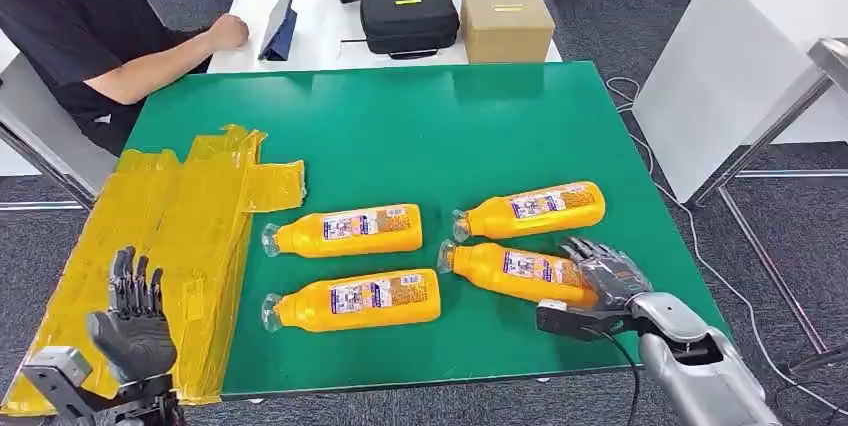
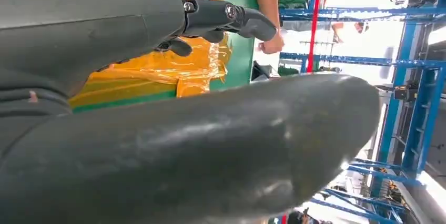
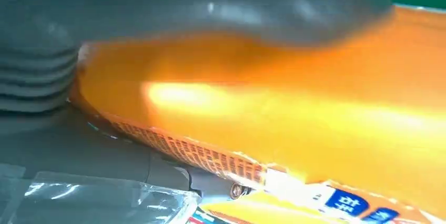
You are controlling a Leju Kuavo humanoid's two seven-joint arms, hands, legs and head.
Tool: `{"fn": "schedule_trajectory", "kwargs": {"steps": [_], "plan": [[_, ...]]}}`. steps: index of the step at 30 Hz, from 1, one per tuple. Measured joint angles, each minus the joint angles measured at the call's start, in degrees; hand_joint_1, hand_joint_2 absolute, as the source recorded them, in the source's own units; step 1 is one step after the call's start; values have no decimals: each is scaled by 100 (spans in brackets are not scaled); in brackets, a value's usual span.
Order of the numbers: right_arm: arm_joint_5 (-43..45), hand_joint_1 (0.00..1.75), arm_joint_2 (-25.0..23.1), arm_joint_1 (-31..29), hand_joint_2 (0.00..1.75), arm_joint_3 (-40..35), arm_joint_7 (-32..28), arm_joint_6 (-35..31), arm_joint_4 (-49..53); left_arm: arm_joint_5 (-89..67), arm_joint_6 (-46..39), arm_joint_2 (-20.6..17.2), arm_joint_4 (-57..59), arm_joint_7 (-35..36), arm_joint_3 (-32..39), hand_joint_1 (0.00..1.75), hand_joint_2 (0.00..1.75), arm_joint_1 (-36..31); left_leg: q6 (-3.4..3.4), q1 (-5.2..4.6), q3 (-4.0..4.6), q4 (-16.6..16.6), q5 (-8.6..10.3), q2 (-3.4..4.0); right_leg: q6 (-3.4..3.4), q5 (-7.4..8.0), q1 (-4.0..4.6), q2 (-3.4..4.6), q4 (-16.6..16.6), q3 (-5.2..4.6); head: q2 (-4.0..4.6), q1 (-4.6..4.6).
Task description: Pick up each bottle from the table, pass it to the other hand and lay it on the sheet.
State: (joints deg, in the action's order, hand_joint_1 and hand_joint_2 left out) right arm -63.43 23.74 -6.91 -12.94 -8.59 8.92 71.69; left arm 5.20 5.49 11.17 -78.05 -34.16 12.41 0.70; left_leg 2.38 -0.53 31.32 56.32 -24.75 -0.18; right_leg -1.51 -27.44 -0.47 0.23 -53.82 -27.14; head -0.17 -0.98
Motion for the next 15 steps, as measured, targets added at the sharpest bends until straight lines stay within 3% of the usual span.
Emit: {"fn": "schedule_trajectory", "kwargs": {"steps": [1, 2, 9, 15], "plan": [[-9, 0, -9, -10, 175, -13, 0, -9, -11, 0, 0, 0, 20, 0, -11, 0, 0, -15, 0, 0, 0, 0, 0, 1, 0, 0, 0, 2, 0, 1, 0, 0], [-15, 175, -13, -21, 175, -22, 0, -20, -24, 0, 4, -2, 35, -2, -17, 0, 0, -25, 0, 0, 0, 0, 0, 3, 0, 0, 0, 3, 0, 4, 0, 0], [182, 175, -165, -129, 175, -172, -94, 24, -174, 83, 55, -46, 264, 0, -131, 0, 0, -216, -1, 9, -10, 0, -1, 22, 1, 0, 15, 18, 0, 1, 0, 2], [177, 175, -487, -409, 175, -354, -98, -63, -531, 83, 7, -57, 531, -39, -262, 0, 0, -428, -42, 21, -91, -5, -55, 99, 20, -10, 30, 100, 3, 24, 0, 0]]}}
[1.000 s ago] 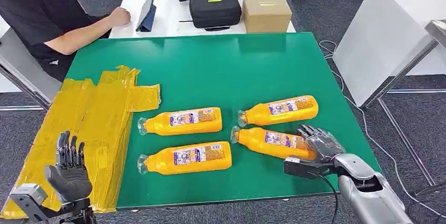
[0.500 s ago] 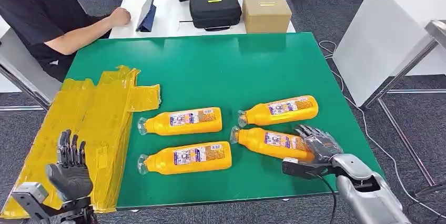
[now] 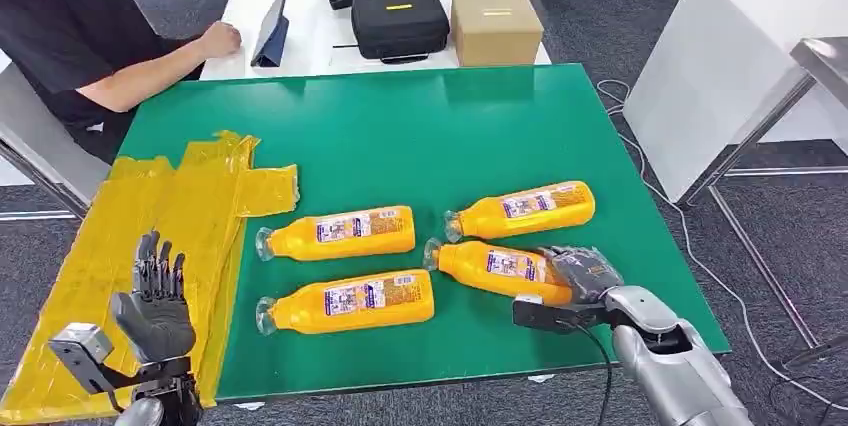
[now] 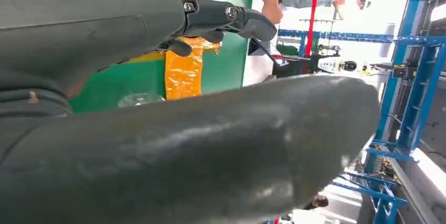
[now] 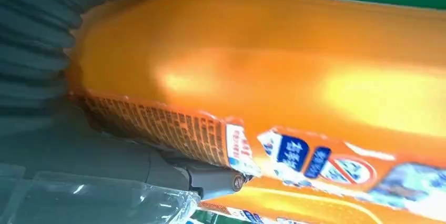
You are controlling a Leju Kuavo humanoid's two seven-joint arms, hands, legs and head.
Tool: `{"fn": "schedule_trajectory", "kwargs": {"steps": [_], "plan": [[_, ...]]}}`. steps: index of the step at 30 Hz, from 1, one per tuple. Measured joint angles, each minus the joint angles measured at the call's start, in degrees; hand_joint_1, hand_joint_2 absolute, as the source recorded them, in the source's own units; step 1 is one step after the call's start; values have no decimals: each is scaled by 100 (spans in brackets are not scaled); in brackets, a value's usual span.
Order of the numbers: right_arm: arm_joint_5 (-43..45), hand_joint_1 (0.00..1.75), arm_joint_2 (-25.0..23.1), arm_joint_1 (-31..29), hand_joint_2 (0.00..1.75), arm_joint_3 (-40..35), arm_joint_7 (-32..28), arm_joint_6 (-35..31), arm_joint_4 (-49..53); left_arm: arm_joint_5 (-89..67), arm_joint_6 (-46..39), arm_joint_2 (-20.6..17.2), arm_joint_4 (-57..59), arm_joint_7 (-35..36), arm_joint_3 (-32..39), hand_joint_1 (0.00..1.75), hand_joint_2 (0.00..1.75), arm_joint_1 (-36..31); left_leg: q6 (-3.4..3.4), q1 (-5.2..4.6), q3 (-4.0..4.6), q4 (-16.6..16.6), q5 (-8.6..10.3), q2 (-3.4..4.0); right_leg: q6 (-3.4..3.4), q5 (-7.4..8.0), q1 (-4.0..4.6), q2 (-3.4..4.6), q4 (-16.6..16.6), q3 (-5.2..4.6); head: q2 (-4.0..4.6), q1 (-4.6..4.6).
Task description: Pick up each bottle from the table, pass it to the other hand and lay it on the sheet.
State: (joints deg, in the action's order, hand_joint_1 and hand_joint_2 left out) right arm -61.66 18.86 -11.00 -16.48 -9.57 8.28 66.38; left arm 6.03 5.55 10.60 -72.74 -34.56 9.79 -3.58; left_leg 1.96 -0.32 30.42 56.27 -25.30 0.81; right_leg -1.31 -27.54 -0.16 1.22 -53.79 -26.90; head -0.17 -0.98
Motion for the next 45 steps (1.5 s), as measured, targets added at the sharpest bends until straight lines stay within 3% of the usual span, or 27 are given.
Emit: {"fn": "schedule_trajectory", "kwargs": {"steps": [10, 20, 25, 34, 39, 45], "plan": [[-83, 175, -256, -265, 175, -123, 2, -70, -444, 85, -75, -18, 136, -42, -109, 0, 0, -166, -10, 16, -55, 0, -15, 57, 14, 8, 14, 55, 0, 40, 0, -2], [-201, 175, -481, -278, 175, -85, 171, -129, -505, 184, -140, -48, 140, -70, -170, 0, 0, -223, -17, 26, -85, 0, -22, 63, 22, 3, 20, 59, 2, 61, -2, -4], [-50, 175, -549, 278, 175, 157, 240, 260, 491, 199, -179, -74, 131, -66, -168, 0, 0, -150, -7, 24, -54, 5, -2, 15, 22, 2, 19, 24, -2, 101, -2, 2], [2, 175, -632, 717, 175, 348, 164, 262, 1113, 199, -182, -94, 131, -59, -168, 0, 0, -56, -5, 24, 29, 7, 5, -11, 21, 3, 19, -10, -3, 26, -2, 0], [893, 175, -636, 1396, 175, 741, -350, 586, 2344, 243, -122, -112, 33, -28, -149, 0, 0, 86, 8, 14, 92, 8, 20, -47, 21, 3, 9, -48, -5, -28, 0, 4], [1742, 175, -282, 2313, 175, 1587, -608, 754, 3994, 317, -20, -168, -109, 31, -57, 0, 0, 195, 9, 7, 129, 8, 19, -81, 20, 0, 1, -79, -4, -50, 0, 2]]}}
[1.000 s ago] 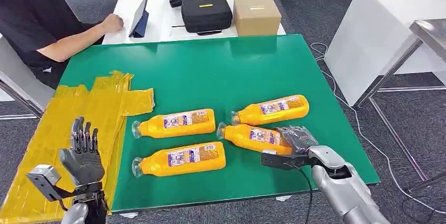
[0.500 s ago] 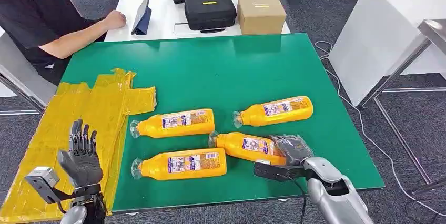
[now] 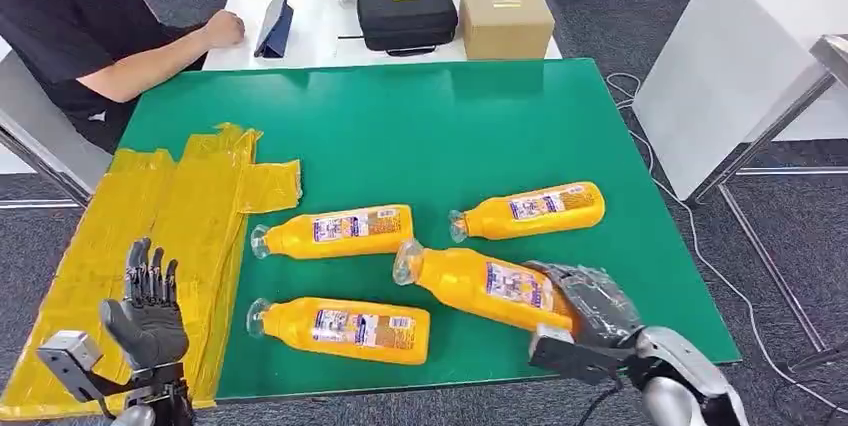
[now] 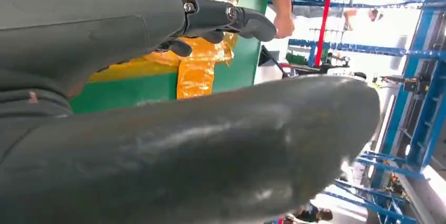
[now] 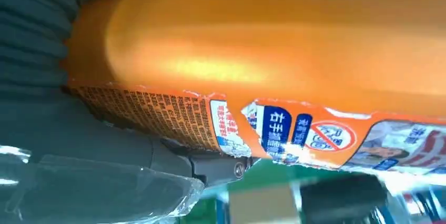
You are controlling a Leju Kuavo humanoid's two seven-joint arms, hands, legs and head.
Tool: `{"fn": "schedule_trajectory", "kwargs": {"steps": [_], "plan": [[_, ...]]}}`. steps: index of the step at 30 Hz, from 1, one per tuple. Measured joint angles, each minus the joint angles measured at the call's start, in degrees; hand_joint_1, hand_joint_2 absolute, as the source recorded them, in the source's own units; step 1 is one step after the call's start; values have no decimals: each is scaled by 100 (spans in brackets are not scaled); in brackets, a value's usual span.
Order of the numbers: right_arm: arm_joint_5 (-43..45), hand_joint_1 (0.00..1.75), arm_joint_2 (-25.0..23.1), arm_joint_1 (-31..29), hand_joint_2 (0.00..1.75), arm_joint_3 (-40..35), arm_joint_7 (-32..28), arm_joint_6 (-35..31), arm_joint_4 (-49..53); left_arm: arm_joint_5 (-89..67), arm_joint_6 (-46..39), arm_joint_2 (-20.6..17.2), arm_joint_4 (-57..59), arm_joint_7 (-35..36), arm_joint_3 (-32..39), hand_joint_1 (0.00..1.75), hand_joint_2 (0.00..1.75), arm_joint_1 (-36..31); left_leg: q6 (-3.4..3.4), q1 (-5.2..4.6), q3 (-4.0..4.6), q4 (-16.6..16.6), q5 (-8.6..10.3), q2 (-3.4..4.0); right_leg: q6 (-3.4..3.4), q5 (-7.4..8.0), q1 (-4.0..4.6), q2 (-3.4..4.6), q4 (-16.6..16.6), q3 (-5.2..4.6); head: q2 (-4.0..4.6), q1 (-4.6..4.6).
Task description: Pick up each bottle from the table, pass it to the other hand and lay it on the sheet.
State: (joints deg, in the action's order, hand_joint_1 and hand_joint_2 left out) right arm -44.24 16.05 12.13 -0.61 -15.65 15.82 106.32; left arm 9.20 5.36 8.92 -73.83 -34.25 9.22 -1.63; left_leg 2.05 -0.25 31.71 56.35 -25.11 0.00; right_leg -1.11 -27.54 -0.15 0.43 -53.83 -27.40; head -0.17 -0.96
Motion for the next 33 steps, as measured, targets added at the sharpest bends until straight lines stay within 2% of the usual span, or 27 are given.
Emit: {"fn": "schedule_trajectory", "kwargs": {"steps": [3, 9, 10, 14, 17, 20, 23, 28, 33], "plan": [[184, 175, 149, 266, 175, 315, 4, -114, 386, 35, 7, -7, -125, 31, 33, 0, 0, 93, 2, -10, 3, -1, 0, 2, 0, 0, -3, 1, 0, -5, 0, 0], [177, 175, 136, 267, 175, 576, 81, -806, 585, 44, 48, 11, -397, 85, 87, 0, 0, 324, 13, -14, 3, -1, 9, 2, 0, 1, -3, 1, 1, -4, 0, -2], [115, 175, 91, 232, 175, 568, 109, -958, 589, 33, 50, 29, -450, 96, 90, 0, 175, 373, 12, -13, 2, -1, 9, 2, 0, 2, -3, 1, 0, -3, 0, 0], [52, 175, -108, -20, 175, 412, 153, -1178, 580, -26, 123, 94, -594, 146, 92, 0, 175, 457, 9, -12, 2, -2, 12, 4, 0, 2, -2, 1, 0, -3, 0, 0], [-154, 175, -442, -604, 175, -95, 258, -1699, 217, -18, 352, 171, -629, 216, 44, 0, 175, 442, 2, -7, -1, -3, 18, 11, 1, 4, 3, 6, -4, -2, 0, 0], [-245, 175, -917, -1494, 175, -843, 420, -2396, -680, -18, 523, 245, -588, 229, -162, 0, 175, 313, -4, -7, 1, -4, 34, 16, 0, 9, 3, 10, -18, -9, 0, -2], [-66, 175, -1413, -2430, 175, -1639, 470, -2815, -1731, -7, 542, 267, -481, 186, -400, 0, 175, 73, -8, -8, 3, -2, 46, 22, 1, 10, 1, 11, -32, -18, 0, -2], [67, 175, -2270, -3585, 175, -2707, 619, -3056, -3129, 273, 544, 232, -347, 164, -573, 0, 175, -204, -13, -8, 12, 0, 55, 14, 1, 10, -1, 8, -51, -37, 0, 0], [116, 175, -2752, -4075, 175, -3369, 745, -3108, -3798, 477, 619, 162, -345, 258, -647, 0, 175, -311, -13, -6, 33, -1, 55, 2, 3, 7, 0, -6, -52, -54, 0, -2]]}}
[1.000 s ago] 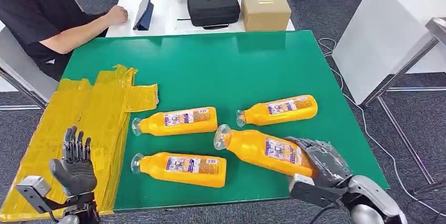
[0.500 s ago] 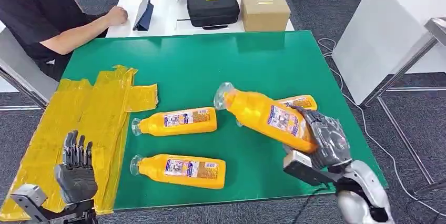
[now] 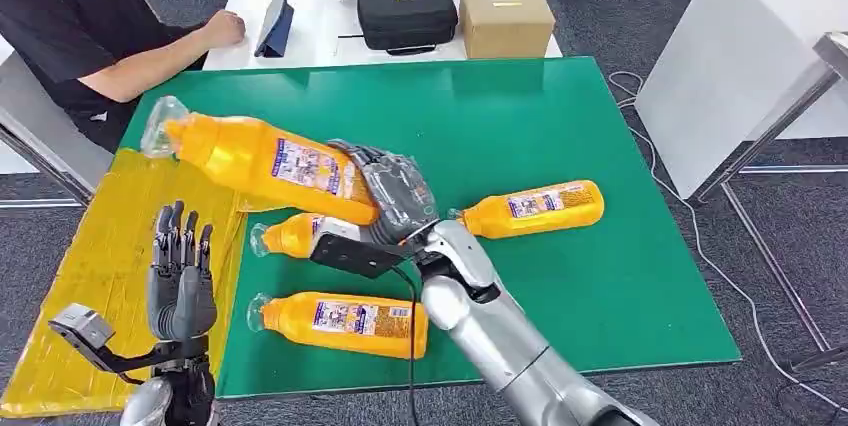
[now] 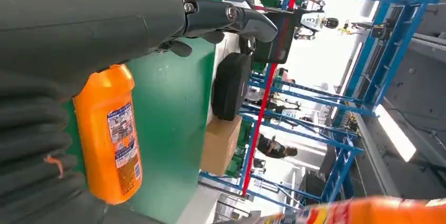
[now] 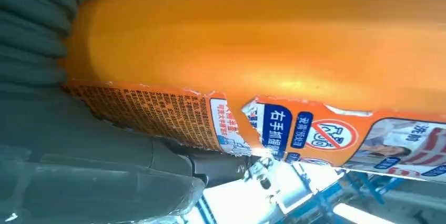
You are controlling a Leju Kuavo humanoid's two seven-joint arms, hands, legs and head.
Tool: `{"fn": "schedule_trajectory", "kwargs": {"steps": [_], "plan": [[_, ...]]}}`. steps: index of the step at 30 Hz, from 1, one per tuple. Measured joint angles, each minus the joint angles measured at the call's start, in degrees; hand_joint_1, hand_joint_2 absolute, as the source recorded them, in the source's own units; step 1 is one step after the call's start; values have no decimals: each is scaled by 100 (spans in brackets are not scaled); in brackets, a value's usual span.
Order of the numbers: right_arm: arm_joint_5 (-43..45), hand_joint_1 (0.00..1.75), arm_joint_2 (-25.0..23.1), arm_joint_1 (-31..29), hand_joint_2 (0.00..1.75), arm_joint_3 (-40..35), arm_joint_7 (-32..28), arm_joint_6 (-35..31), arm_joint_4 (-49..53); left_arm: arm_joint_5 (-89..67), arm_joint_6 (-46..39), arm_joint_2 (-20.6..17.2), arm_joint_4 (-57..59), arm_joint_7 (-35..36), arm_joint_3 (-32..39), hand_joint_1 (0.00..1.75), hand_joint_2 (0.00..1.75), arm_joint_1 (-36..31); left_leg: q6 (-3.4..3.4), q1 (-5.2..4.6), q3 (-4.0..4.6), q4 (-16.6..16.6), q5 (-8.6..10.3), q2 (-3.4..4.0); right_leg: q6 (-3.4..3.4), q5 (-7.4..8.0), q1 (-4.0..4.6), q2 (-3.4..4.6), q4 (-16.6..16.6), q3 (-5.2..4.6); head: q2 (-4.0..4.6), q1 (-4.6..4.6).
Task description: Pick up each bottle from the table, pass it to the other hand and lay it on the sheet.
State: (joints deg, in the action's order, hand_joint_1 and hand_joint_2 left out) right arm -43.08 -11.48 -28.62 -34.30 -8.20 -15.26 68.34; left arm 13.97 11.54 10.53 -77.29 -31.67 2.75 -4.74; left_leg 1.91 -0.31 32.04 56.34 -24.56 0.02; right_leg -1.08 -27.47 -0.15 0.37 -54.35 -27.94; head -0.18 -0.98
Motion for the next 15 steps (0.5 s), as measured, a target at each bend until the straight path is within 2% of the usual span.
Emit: {"fn": "schedule_trajectory", "kwargs": {"steps": [15], "plan": [[30, 175, -551, -129, 175, -736, 238, 27, -1005, 253, 158, -85, 94, 230, -166, 0, 175, -301, 1, -8, 15, 1, 1, -1, -1, 1, -15, -1, 2, -14, 0, -2]]}}
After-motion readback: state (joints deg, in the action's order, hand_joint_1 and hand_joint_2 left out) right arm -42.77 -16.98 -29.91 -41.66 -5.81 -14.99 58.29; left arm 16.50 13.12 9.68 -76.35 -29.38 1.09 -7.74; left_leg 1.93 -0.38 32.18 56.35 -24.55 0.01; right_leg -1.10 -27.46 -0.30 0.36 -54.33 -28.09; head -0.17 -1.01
